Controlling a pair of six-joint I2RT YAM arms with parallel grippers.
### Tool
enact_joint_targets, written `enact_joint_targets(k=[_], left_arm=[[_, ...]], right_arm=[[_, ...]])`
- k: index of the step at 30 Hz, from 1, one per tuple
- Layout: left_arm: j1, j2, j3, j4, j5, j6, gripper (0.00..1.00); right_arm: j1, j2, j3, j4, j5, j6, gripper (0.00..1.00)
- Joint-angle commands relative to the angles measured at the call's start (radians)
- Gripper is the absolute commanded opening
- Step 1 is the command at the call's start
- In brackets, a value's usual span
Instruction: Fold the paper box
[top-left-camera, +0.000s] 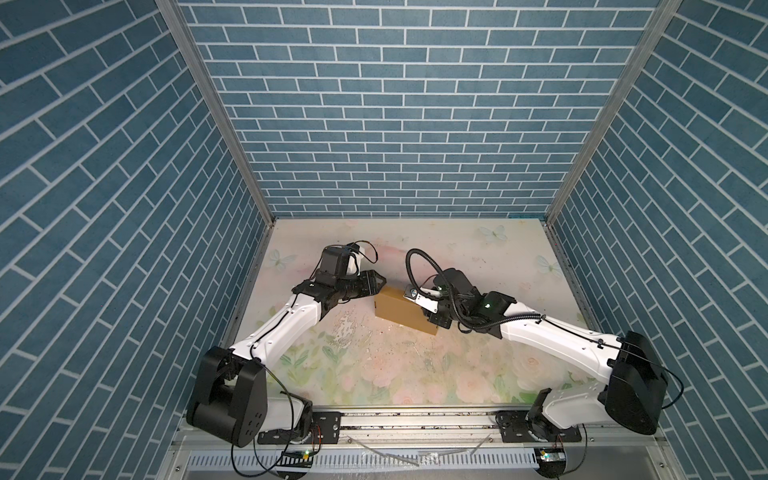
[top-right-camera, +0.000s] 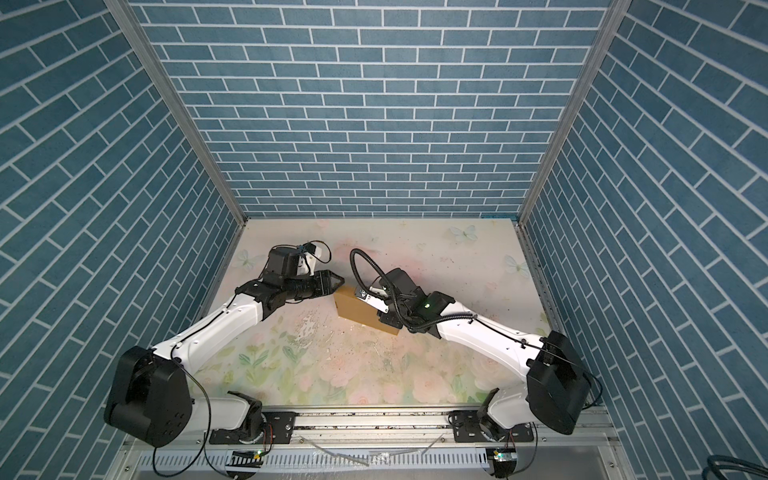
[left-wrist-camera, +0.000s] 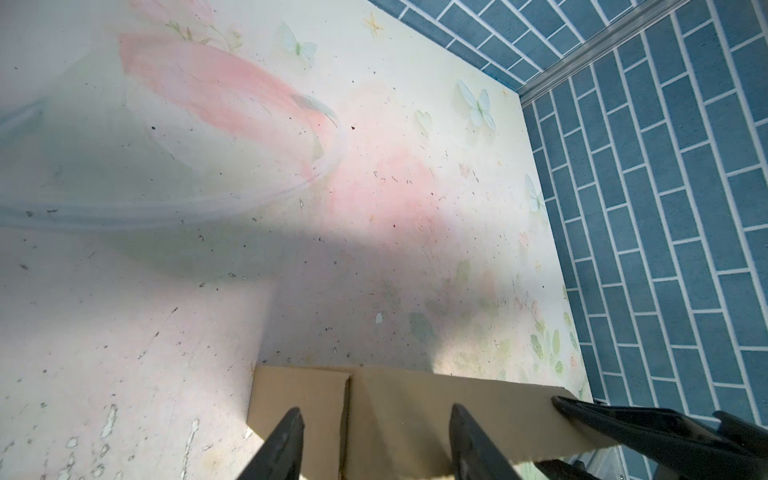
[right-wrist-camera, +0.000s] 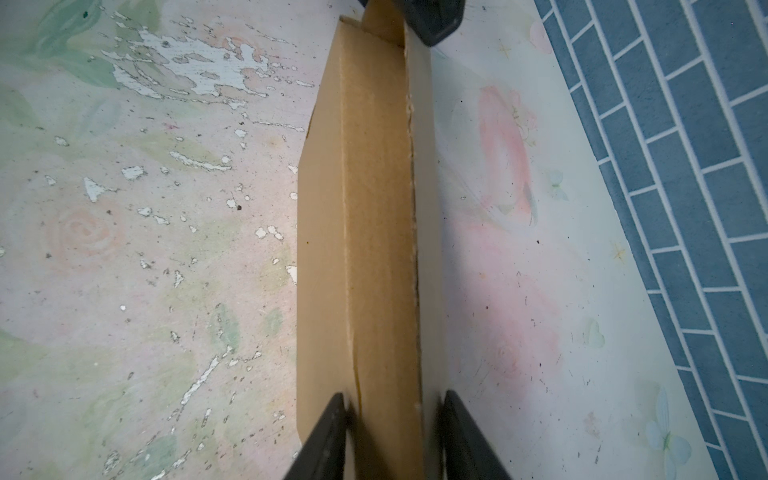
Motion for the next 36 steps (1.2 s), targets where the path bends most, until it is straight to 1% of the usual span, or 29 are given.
enact_joint_targets(k=[1,3,14,20,24,28,36], left_arm=[[0.005,0.003,-0.028,0.019,0.003,0.001,0.56],[0.004,0.002,-0.043,0.029,0.004,-0.003,0.54],[0.004,-0.014,-0.124,0.078,0.005,-0.022,0.51],[0.004,-0.005,-0.131,0.097,0.002,-0.022,0.50],[0.006,-0.004,-0.104,0.072,0.000,-0.011,0.52],[0.009,-0.008,-0.044,0.003,-0.009,0.029,0.56],[0.042,0.009,0.056,-0.096,0.006,0.095,0.60]], right_arm=[[0.008,0.002,0.041,-0.001,-0.009,0.025,0.38],[0.008,0.004,0.043,0.000,-0.008,0.025,0.38],[0.009,0.014,0.050,-0.003,-0.001,0.032,0.38],[0.010,0.026,0.050,0.001,0.006,0.036,0.38],[0.009,0.033,0.056,0.000,0.008,0.036,0.38],[0.008,0.038,0.063,-0.005,0.007,0.036,0.38],[0.000,0.053,0.083,-0.030,-0.009,0.035,0.38]])
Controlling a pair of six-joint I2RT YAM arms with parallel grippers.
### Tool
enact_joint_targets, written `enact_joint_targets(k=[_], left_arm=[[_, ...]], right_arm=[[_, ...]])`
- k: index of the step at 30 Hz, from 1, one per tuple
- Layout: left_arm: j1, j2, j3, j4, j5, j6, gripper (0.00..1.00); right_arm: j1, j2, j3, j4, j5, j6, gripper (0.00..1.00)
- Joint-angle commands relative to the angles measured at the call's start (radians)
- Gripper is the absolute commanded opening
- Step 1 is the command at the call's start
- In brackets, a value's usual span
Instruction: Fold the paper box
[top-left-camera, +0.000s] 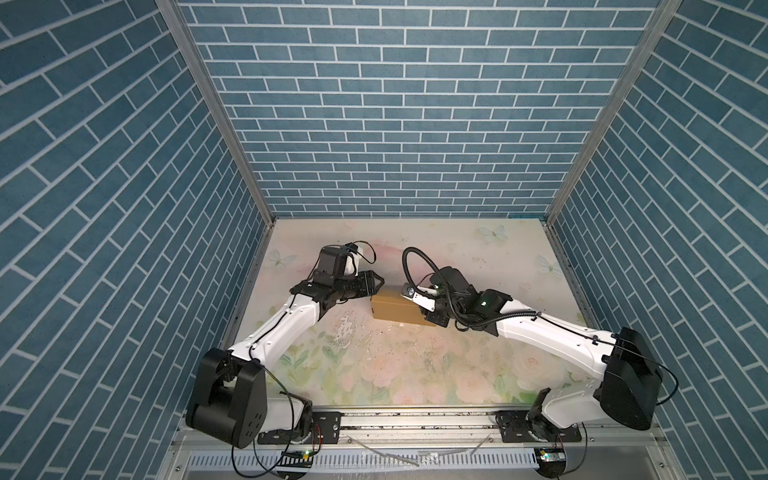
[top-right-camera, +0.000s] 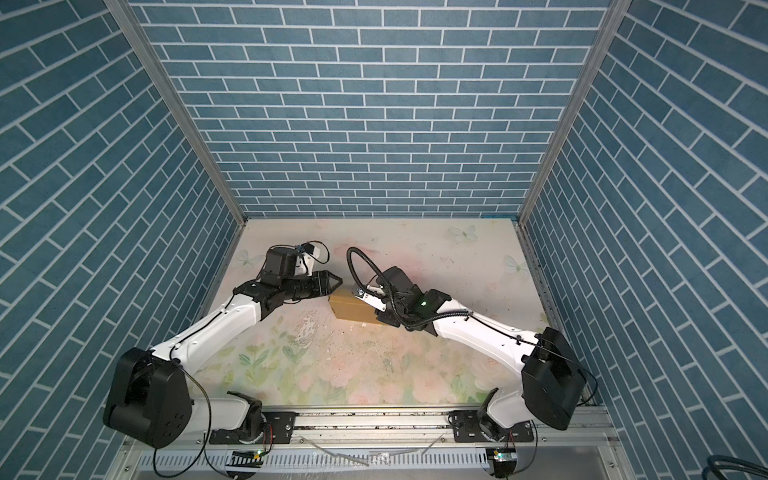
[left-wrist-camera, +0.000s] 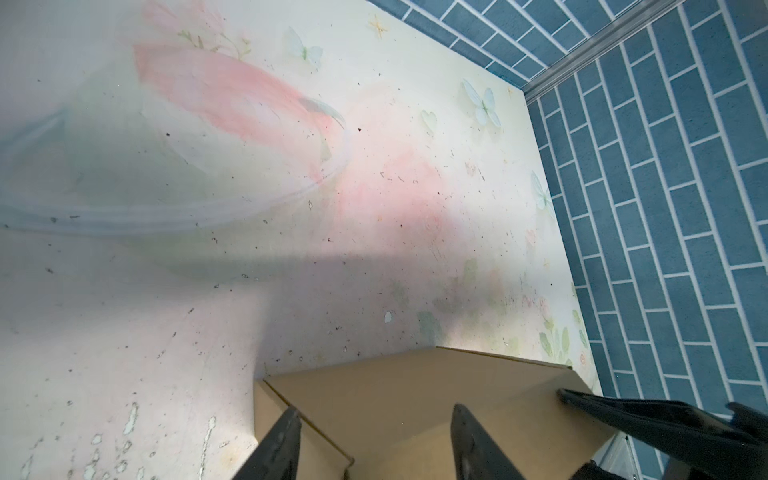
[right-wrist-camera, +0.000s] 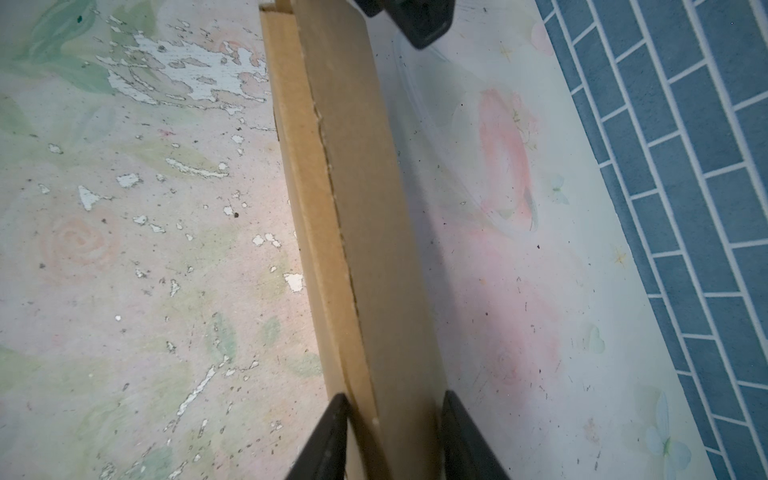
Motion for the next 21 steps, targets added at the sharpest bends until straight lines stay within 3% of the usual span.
enact_joint_targets(k=[1,21], left_arm=[[0.020,0.015,0.044,-0.076,0.009,0.055,0.59],[0.022,-0.116,-0.086,-0.035,0.049,0.018,0.60]], right_arm=[[-0.009,0.022,0.054,-0.031,-0.019,0.033,0.38],[-0.055,0.076,0.101,-0.069,-0.093,0.045,0.37]])
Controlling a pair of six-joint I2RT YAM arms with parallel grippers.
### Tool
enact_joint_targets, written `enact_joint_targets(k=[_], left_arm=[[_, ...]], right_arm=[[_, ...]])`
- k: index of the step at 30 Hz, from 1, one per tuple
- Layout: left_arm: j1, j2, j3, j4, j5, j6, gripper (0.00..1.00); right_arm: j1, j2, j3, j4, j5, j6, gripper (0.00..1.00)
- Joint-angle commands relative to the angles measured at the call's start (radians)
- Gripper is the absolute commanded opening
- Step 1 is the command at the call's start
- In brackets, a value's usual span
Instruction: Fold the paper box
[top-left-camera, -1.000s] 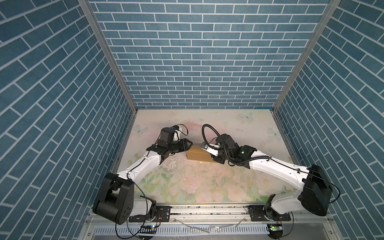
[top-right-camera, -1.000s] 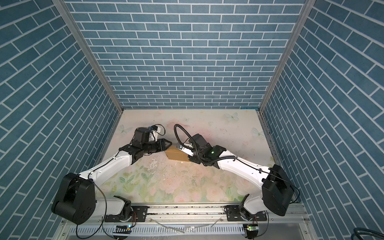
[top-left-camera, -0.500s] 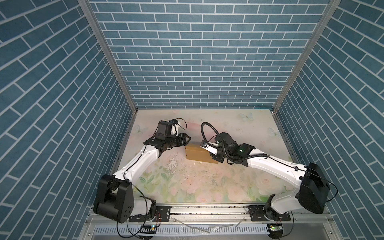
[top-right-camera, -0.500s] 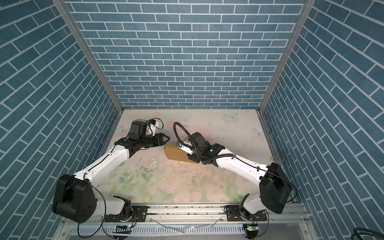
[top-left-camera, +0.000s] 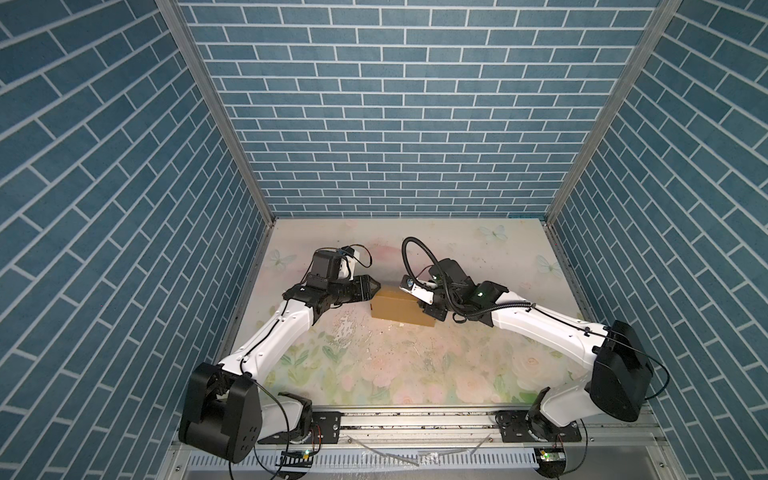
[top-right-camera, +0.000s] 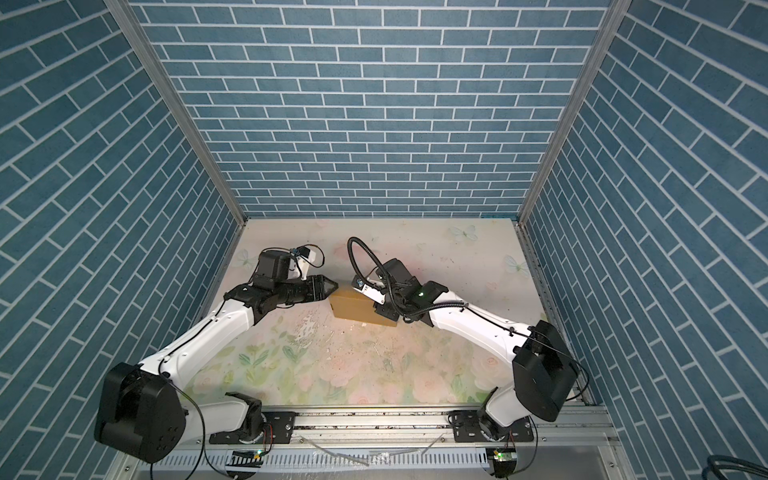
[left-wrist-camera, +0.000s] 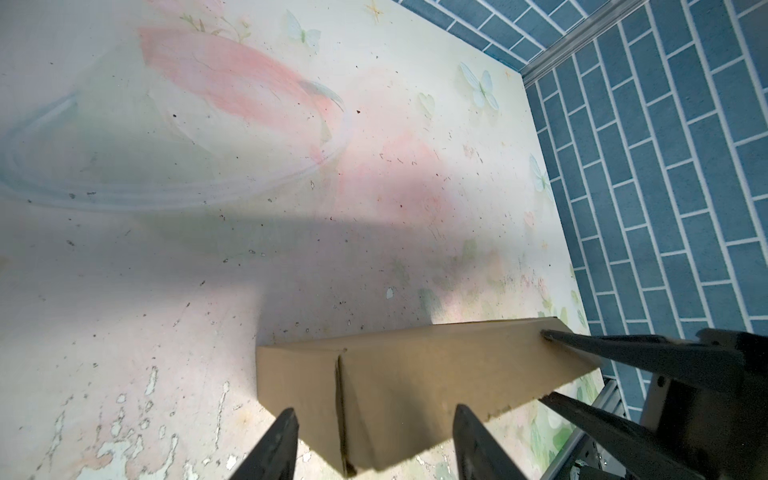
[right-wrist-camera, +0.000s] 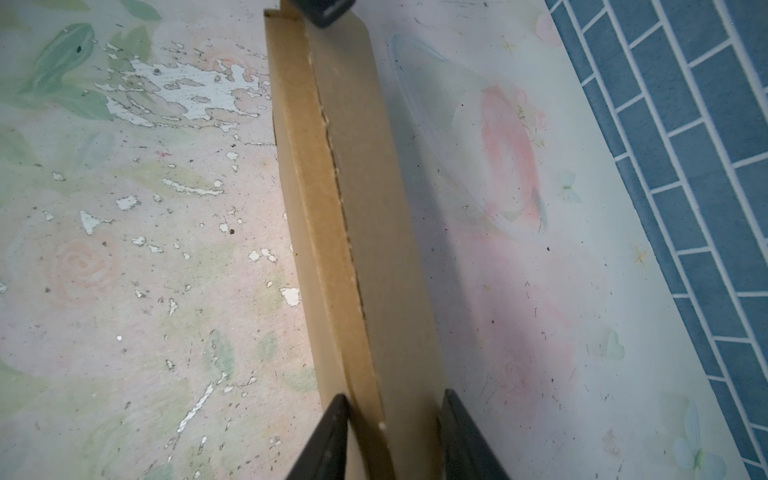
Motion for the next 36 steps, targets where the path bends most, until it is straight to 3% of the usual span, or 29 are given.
enact_joint_targets(k=[1,13,25,36], left_arm=[[0.006,-0.032,-0.030,0.023,0.015,-0.012,0.60],[0.005,-0.016,-0.091,0.088,0.015,-0.036,0.57],[0.009,-0.131,-0.117,0.148,0.054,-0.113,0.61],[0.030,-0.005,-0.124,0.333,0.119,-0.186,0.63]], right_arm=[[-0.005,0.021,0.037,-0.042,-0.029,0.023,0.37],[-0.009,0.029,0.046,-0.046,-0.035,0.029,0.37],[-0.007,0.020,0.041,-0.041,-0.038,0.034,0.36],[-0.008,0.015,0.036,-0.036,-0.041,0.040,0.36]])
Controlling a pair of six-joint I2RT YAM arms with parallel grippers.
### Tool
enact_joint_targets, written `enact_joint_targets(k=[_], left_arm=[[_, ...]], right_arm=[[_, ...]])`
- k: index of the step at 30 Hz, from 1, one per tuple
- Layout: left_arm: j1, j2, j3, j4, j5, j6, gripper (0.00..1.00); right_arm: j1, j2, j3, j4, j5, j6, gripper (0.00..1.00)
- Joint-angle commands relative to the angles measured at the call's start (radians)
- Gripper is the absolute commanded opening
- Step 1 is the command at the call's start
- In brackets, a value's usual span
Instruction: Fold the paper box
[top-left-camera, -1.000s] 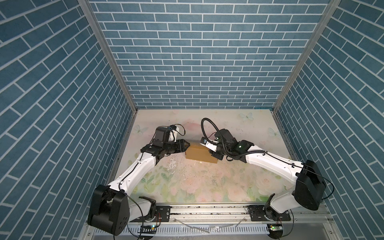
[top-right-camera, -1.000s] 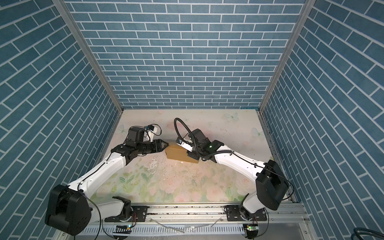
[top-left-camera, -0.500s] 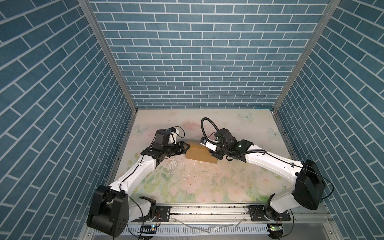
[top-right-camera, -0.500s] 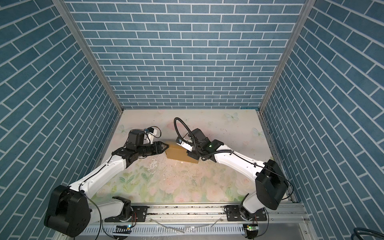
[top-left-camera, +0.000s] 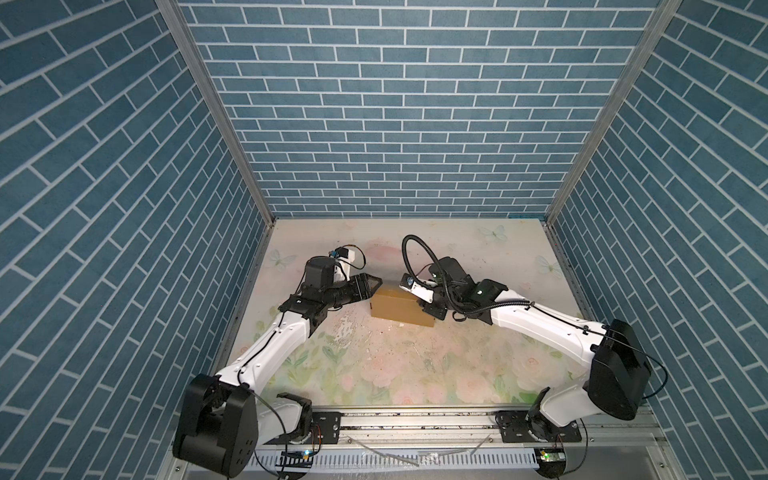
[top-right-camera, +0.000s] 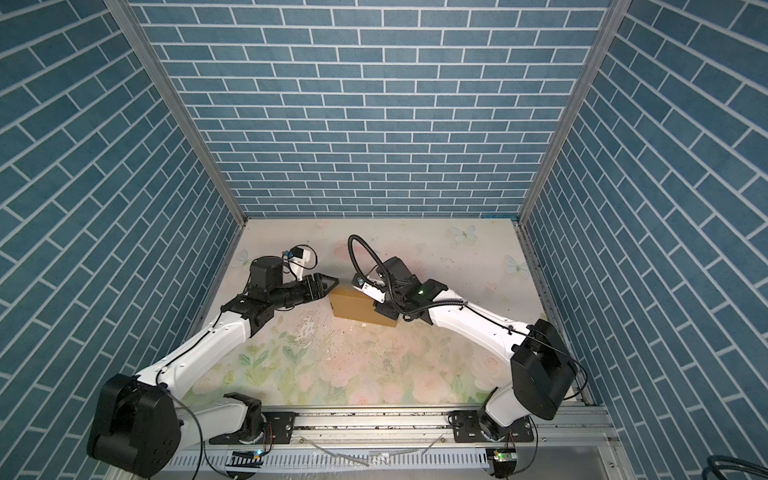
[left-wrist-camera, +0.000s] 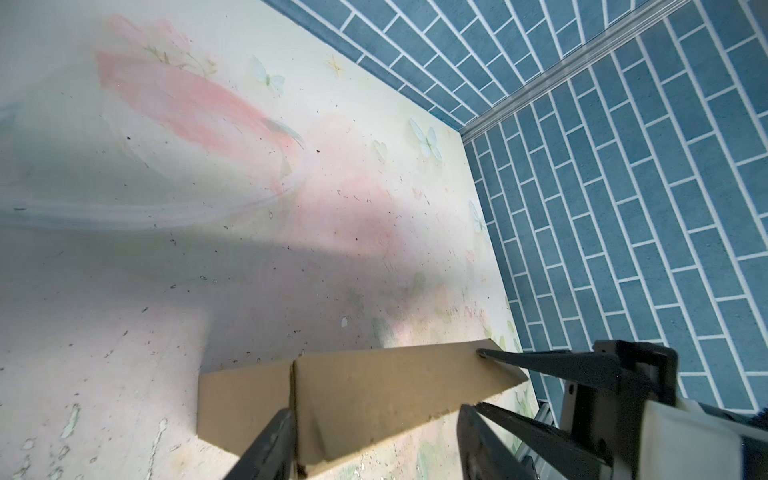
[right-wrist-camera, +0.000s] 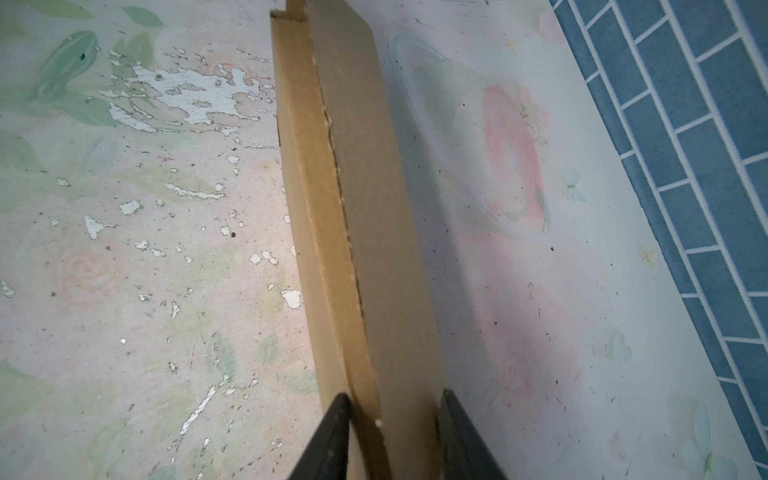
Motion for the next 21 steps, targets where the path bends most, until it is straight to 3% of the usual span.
enact_joint_targets(k=[1,21], left_arm=[[0.007,0.025,-0.020,0.087,0.024,-0.025,0.63],[0.007,0.093,-0.121,0.158,0.016,-0.009,0.59]], right_arm=[[-0.003,0.008,0.023,-0.025,-0.024,0.028,0.36],[-0.003,0.027,0.041,-0.029,-0.024,0.039,0.35]])
